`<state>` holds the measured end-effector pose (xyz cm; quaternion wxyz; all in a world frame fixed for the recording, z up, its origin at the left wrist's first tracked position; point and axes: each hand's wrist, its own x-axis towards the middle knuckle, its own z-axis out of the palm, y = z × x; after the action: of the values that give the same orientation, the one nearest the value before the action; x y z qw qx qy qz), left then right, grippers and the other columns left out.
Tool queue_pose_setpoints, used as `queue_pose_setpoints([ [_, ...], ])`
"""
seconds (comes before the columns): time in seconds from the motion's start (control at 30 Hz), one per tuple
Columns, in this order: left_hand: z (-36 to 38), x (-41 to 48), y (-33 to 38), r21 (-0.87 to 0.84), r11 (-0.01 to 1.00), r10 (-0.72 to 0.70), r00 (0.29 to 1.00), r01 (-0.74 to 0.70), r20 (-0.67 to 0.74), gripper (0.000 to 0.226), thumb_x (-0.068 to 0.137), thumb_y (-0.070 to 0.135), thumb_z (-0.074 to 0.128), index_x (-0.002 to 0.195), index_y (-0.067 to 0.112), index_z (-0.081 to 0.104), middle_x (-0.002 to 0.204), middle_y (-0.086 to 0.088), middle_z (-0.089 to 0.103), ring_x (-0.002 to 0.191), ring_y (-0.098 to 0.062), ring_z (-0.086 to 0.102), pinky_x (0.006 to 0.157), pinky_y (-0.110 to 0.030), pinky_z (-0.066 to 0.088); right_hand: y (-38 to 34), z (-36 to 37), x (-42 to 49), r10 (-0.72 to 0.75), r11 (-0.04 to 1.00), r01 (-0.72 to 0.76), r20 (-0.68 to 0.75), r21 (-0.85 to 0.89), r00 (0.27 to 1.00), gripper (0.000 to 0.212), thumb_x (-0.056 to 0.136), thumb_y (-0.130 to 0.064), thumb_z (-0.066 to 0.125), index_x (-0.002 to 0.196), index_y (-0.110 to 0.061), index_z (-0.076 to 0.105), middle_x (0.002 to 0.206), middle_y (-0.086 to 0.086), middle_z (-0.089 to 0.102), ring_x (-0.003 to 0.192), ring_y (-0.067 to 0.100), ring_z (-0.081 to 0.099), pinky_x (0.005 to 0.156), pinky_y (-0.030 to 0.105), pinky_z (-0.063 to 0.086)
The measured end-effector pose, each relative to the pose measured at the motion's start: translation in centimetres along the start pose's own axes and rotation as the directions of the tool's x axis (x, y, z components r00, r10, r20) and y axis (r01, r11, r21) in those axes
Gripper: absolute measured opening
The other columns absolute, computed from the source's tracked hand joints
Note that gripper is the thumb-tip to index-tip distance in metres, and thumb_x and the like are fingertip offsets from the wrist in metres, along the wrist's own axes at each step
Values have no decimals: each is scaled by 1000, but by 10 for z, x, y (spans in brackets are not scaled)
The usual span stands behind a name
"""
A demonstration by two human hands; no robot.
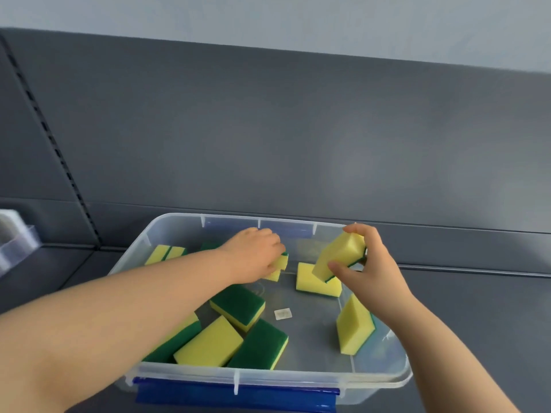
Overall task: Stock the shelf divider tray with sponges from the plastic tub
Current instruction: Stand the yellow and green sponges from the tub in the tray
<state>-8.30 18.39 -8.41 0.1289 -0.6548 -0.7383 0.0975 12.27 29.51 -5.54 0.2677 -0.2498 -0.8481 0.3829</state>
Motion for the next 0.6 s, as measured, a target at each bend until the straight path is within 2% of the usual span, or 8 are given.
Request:
queue_pose_setpoints([
  [0.07,-12,-12,-6,-216,970,-119,992,110,-31,40,89,38,47,127,24,46,126,5,51,114,-17,45,89,-32,38,-1,2,1,8,1000,-8,-6,-6,1000,54,74,-24,72,99,-53,34,95,-7,51,79,7,52,60,21,38],
  [0.17,-26,-30,-11,-377,904,-249,965,202,-80,36,88,40,49,122,33,41,124,13,51,110,-11,48,74,-27,37,-5,7,1,4,1000,-4,-3,6,1000,51,73,-28,72,97,-54,36,90,-12,51,72,5,51,59,19,38],
  [0.23,-31,-41,-11,-440,864,-306,949,245,-73,36,88,44,51,121,39,36,126,16,49,105,-12,52,69,-28,37,-11,12,3,20,999,-20,7,29,1000,45,70,-38,72,98,-52,39,86,-9,55,68,8,55,60,23,43],
  [0.3,-34,-50,-11,-491,825,-344,938,280,-44,39,90,42,50,124,42,30,132,16,45,104,-18,54,72,-32,43,-15,18,6,61,996,-62,21,58,998,39,69,-47,70,98,-48,43,84,-2,58,71,18,60,65,33,52],
  [0.37,-37,-58,-13,-525,804,-363,930,280,-59,39,92,37,48,126,46,30,134,16,41,104,-18,53,78,-35,46,-19,23,8,80,994,-82,26,76,996,28,75,-43,67,94,-43,46,84,-1,55,72,23,60,68,41,55],
  [0.43,-42,-66,-16,-583,768,-405,906,266,-121,37,92,33,49,124,48,36,125,19,40,100,-9,49,79,-31,45,-21,25,10,85,994,-86,21,66,996,25,82,-28,63,90,-43,46,78,-2,53,65,22,58,64,43,56],
  [0.53,-55,-83,-23,-696,686,-503,829,213,-242,33,86,23,60,115,36,54,108,17,45,91,5,44,77,-14,37,-27,25,9,65,996,-65,-1,58,998,46,82,-13,59,105,-49,43,67,-2,52,52,12,51,57,26,52],
  [0.6,-66,-98,-25,-735,650,-553,785,194,-281,27,82,24,66,104,36,58,103,19,49,94,7,48,76,-5,36,-38,27,6,27,998,-27,-2,65,1000,60,81,-13,64,118,-50,37,74,-5,55,55,6,51,48,12,42],
])
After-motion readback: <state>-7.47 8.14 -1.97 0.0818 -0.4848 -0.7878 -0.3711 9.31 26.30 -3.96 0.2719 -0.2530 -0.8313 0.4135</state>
